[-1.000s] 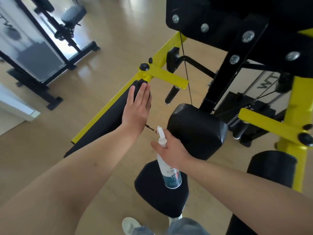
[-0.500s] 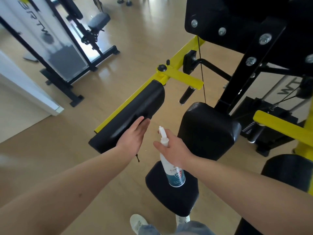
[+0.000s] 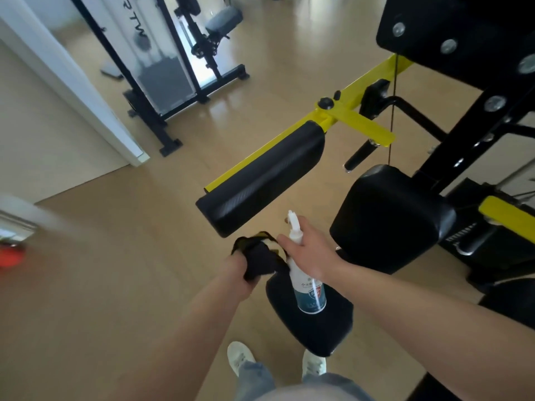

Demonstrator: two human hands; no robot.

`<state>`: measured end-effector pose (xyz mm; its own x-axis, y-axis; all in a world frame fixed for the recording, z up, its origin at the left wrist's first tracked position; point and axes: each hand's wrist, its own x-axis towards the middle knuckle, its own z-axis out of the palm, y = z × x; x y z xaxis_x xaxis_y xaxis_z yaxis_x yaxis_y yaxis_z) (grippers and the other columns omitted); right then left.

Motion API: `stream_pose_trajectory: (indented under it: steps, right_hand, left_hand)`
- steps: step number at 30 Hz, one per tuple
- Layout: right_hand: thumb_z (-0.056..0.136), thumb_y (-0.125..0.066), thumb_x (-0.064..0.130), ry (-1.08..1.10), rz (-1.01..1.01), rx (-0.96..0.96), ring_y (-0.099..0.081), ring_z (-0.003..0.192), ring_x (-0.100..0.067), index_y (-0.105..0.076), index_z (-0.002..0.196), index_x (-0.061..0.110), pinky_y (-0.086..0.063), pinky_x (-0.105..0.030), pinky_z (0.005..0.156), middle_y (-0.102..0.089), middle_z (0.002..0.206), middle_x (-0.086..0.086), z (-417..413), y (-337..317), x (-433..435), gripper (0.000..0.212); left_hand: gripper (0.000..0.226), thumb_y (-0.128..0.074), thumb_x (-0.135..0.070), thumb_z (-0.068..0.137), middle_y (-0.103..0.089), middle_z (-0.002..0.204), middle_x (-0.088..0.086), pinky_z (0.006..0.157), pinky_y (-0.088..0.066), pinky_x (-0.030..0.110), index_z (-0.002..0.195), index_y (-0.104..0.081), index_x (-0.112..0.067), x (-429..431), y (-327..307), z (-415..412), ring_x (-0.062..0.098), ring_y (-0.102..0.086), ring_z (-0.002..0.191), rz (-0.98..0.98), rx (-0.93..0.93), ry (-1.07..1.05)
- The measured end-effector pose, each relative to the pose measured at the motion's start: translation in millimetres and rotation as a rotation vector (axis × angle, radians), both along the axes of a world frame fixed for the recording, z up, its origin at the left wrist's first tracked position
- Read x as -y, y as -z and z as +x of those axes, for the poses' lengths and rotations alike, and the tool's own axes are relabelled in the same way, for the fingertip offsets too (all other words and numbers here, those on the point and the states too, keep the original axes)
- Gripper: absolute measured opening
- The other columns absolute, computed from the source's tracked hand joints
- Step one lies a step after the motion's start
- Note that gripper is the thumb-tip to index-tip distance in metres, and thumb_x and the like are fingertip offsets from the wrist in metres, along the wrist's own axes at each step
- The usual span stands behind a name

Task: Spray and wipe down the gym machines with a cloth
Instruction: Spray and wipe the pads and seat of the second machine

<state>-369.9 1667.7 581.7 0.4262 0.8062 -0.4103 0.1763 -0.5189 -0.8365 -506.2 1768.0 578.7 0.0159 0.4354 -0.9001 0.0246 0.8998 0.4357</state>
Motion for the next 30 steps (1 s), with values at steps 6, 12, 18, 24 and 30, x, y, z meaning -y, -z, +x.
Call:
stream_pose_trajectory:
  steps: [6, 12, 18, 24, 30]
  right_hand:
    - [0.102, -0.061, 0.050, 0.016, -0.018, 0.003, -0.065, 0.098, -0.014, -0.042, 0.143, 0.036, -0.059, -0.038, 0.090, -0.062, 0.106, 0.007, 1.5, 1.1, 4.2, 0.048]
    - [0.102, -0.062, 0.048, 0.052, -0.046, -0.016, -0.066, 0.099, -0.016, -0.043, 0.142, 0.035, -0.059, -0.040, 0.092, -0.063, 0.106, 0.004, 8.9, 5.1, 11.8, 0.046]
    - [0.102, -0.062, 0.046, 0.091, -0.042, -0.051, -0.067, 0.095, -0.015, -0.046, 0.139, 0.034, -0.055, -0.031, 0.081, -0.065, 0.103, 0.001, 18.8, 11.2, 13.3, 0.042]
    - [0.101, -0.063, 0.048, 0.133, -0.056, -0.050, -0.067, 0.100, -0.014, -0.042, 0.149, 0.034, -0.057, -0.037, 0.088, -0.067, 0.106, 0.005, 35.6, 22.7, 12.7, 0.054]
    - [0.101, -0.063, 0.048, 0.162, -0.076, -0.052, -0.068, 0.097, -0.012, -0.043, 0.144, 0.037, -0.059, -0.040, 0.090, -0.069, 0.101, 0.007, 49.4, 33.9, 16.5, 0.049]
  left_hand:
    - [0.026, -0.044, -0.013, 0.106, -0.078, 0.088, 0.007, 0.070, -0.056, 0.026, 0.120, -0.065, -0.008, -11.4, -7.5, -12.6, 0.017, -0.074, 0.083, 0.186, 0.465, -0.365]
    - [0.039, -0.056, -0.001, 0.101, -0.065, 0.127, 0.013, 0.096, -0.056, 0.036, 0.139, -0.051, -0.009, -7.8, -4.7, 6.0, 0.026, -0.066, 0.113, 0.172, 0.468, -0.440]
    - [0.031, -0.062, -0.004, 0.099, -0.062, 0.123, 0.018, 0.087, -0.059, 0.037, 0.130, -0.055, -0.005, -17.8, 0.9, 46.1, 0.031, -0.064, 0.107, 0.015, 0.412, -0.389]
    - [0.033, -0.059, -0.012, 0.102, -0.060, 0.123, 0.024, 0.077, -0.057, 0.037, 0.134, -0.052, -0.004, -38.6, 10.8, 105.5, 0.036, -0.060, 0.113, -0.103, 0.429, -0.224]
    - [0.031, -0.064, -0.015, 0.099, -0.063, 0.125, 0.019, 0.085, -0.057, 0.036, 0.128, -0.056, -0.006, -49.4, 13.3, 174.5, 0.031, -0.062, 0.113, -0.194, 0.485, -0.123]
